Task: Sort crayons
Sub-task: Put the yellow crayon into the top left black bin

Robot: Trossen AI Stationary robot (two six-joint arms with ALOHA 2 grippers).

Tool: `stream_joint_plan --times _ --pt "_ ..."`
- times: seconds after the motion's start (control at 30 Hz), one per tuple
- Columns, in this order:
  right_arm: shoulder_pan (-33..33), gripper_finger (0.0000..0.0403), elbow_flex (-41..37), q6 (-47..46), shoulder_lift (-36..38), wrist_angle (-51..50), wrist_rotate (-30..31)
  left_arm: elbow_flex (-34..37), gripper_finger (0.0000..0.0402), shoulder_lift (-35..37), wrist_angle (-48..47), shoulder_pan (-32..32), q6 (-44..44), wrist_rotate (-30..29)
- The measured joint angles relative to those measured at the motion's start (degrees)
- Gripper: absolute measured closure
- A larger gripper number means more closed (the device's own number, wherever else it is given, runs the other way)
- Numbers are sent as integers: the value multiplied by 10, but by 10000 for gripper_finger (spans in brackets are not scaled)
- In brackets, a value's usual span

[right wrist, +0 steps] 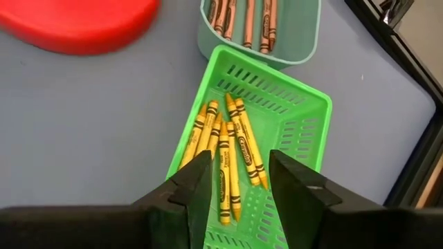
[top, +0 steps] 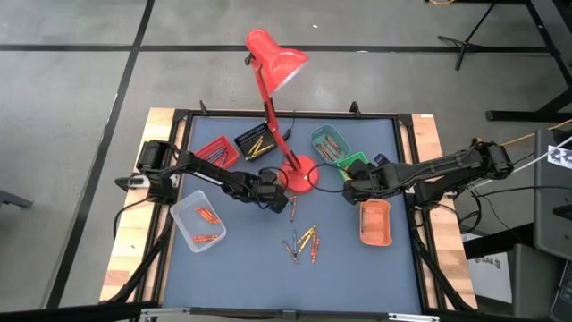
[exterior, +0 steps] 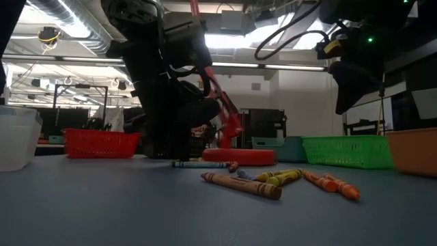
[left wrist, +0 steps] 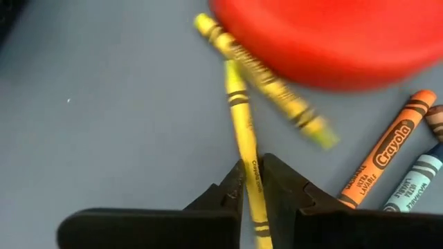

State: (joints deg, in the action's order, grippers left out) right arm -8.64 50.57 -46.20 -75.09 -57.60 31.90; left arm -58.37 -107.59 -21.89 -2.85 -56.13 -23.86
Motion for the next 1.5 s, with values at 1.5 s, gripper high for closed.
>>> stream_joint_plan --times 1.5 --pt "0 260 0 4 0 55 -21 1 387 156 -36 195 297 -27"
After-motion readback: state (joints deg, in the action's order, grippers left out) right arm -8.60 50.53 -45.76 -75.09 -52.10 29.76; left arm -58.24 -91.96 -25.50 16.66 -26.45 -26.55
